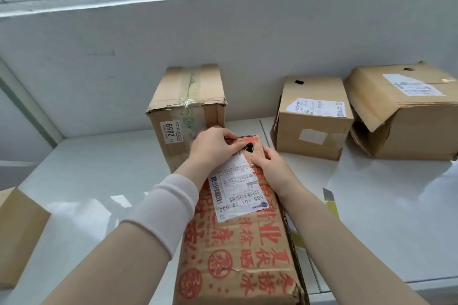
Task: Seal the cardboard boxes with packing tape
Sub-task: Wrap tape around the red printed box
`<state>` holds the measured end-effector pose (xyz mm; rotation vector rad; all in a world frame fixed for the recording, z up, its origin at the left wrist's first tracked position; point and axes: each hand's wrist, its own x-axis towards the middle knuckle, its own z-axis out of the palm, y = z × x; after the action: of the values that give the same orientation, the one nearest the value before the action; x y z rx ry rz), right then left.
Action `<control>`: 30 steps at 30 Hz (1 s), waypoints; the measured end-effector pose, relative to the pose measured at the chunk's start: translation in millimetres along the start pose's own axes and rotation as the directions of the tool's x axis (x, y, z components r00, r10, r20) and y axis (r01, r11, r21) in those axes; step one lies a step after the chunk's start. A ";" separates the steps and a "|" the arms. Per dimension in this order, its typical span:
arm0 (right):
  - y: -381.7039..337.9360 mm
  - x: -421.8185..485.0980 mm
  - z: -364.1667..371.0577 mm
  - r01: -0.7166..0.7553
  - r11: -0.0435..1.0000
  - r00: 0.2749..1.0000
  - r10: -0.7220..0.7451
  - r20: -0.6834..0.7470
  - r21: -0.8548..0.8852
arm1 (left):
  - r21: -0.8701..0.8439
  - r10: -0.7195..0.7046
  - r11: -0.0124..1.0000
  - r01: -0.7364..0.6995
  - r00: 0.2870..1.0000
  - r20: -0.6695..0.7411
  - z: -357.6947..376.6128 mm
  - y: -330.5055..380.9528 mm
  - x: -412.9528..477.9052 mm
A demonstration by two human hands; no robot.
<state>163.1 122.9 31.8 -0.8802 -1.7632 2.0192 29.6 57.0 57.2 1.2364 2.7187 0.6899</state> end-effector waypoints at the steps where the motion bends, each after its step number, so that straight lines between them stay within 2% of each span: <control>1: -0.5 -2.6 -1.9 -0.016 0.999 1.000 0.015 0.025 0.028 | 0.029 -0.010 1.000 0.010 1.000 0.007 0.4 -0.7 -0.5; 3: -0.9 -5.6 -4.6 -0.033 0.999 0.998 0.031 0.059 0.039 | 0.051 -0.039 0.998 0.036 0.998 0.047 -1.8 -4.1 -1.6; 8: 0.9 -8.7 4.9 -0.023 0.999 0.992 0.028 0.124 -0.040 | -0.143 -0.062 0.986 0.086 0.984 0.167 -8.4 -23.0 -5.0; 11: 4.2 -4.9 5.9 -0.014 0.995 0.997 0.021 0.072 -0.103 | -0.166 -0.081 0.981 0.104 0.987 0.138 -3.9 -26.2 -4.3; 16: 6.4 -3.5 3.7 -0.020 0.995 0.999 0.024 0.038 -0.102 | -0.128 -0.098 0.985 0.113 0.988 0.120 0.4 -17.3 -4.0; 19: 1.5 -7.9 4.1 -0.016 0.994 0.998 0.023 0.065 -0.106 | -0.159 -0.053 0.984 0.081 0.984 0.173 -9.7 -21.7 -6.3; 22: -5.4 -17.0 1.3 -0.034 0.995 0.985 0.049 0.164 -0.094 | -0.175 -0.057 0.979 0.103 0.967 0.249 -21.3 -28.3 -12.6; 24: -7.1 -19.8 1.0 -0.045 0.996 0.981 0.058 0.188 -0.076 | -0.180 -0.085 0.975 0.128 0.969 0.233 -20.5 -30.5 -14.6; 30: -4.6 -17.4 2.1 -0.038 0.999 0.991 0.041 0.125 -0.028 | -0.180 -0.111 0.973 0.144 0.977 0.182 -7.6 -27.3 -9.8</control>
<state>174.2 111.6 40.6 -0.8183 -1.8553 2.1245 15.3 31.3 51.2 1.0169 2.4982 0.7718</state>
